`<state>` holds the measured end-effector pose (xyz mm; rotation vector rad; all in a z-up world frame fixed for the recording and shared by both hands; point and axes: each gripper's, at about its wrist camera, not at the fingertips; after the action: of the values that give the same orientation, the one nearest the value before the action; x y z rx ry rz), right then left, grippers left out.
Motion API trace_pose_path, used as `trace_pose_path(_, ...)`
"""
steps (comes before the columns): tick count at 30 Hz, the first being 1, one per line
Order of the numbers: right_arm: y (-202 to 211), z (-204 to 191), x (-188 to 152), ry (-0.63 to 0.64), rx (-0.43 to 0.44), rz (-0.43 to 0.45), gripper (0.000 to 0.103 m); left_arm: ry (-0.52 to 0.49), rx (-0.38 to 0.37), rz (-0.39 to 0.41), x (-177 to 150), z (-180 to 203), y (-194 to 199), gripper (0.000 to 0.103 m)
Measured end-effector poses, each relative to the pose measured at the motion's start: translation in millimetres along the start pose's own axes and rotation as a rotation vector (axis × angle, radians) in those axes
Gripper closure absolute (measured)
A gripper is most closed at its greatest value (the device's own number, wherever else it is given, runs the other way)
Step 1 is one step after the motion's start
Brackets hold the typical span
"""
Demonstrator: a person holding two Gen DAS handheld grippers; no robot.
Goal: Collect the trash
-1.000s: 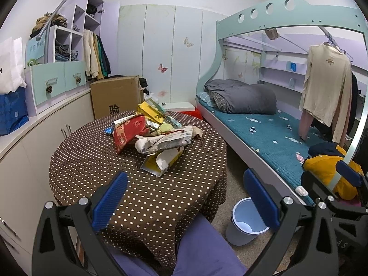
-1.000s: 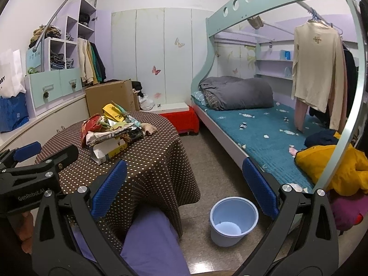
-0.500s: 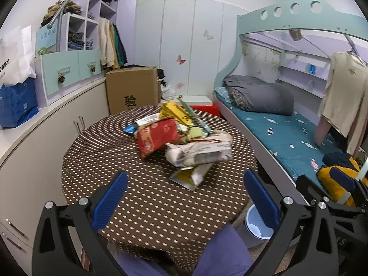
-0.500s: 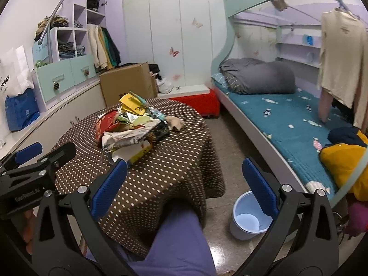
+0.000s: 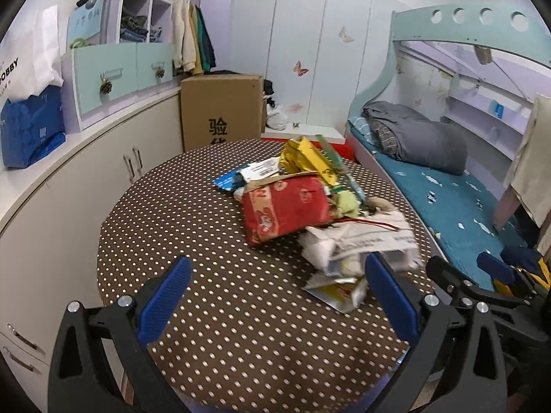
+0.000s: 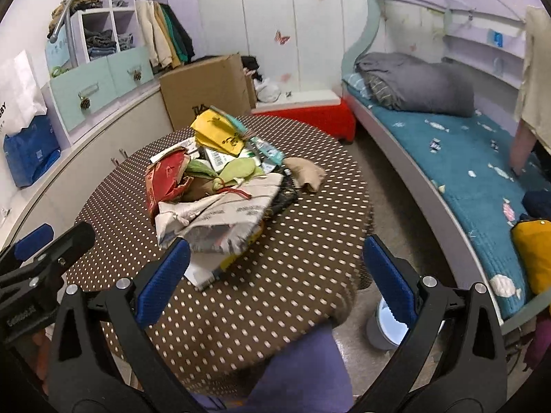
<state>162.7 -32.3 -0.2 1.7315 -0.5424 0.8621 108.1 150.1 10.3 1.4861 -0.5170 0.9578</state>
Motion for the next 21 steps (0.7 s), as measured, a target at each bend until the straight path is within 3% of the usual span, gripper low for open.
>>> trace_pose_path(7,-45.2,-10.7,7.8,-0.007,0.007,-0.082,0.005,0.036,0.024,-0.061,10.8,-20.8,-33.6,0.004)
trace_pose_path(12,-66.3,-21.8,9.7,0.022,-0.004,-0.094,0.008,0.059,0.047,-0.096,14.7,-33.5,-52.0,0.004)
trace_pose_path(14,-71.6,-24.8,12.3,0.023,0.022,-0.095,0.026,0.069,0.052,-0.107,14.7,-35.5,-55.5,0.004)
trace_pose_path(15,-74.1,-25.0,13.8,0.014,0.046,-0.1,0.041,0.075,0.054,-0.111,14.9,-37.6,-57.0,0.004)
trace_pose_path(17,-76.4,-21.8,17.0,-0.033,0.071,-0.09,0.056,0.079,0.061,-0.112,14.4,-39.0,-58.0,0.004)
trace_pose_path(18,-74.9,-20.8,18.8,-0.044,0.069,-0.076,0.072,0.08,0.066,-0.114,14.0,-39.5,-58.2,0.004)
trace_pose_path(21,-68.5,-14.0,25.0,-0.097,0.107,-0.048,0.084,0.079,0.071,-0.116,12.3,-39.3,-57.2,0.004)
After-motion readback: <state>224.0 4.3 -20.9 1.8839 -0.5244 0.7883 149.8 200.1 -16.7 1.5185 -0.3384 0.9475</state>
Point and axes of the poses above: each gripper's, at about its wrist camera, not at the fingertips, and y roughly against the way its jaws point, z to its right, x to its top
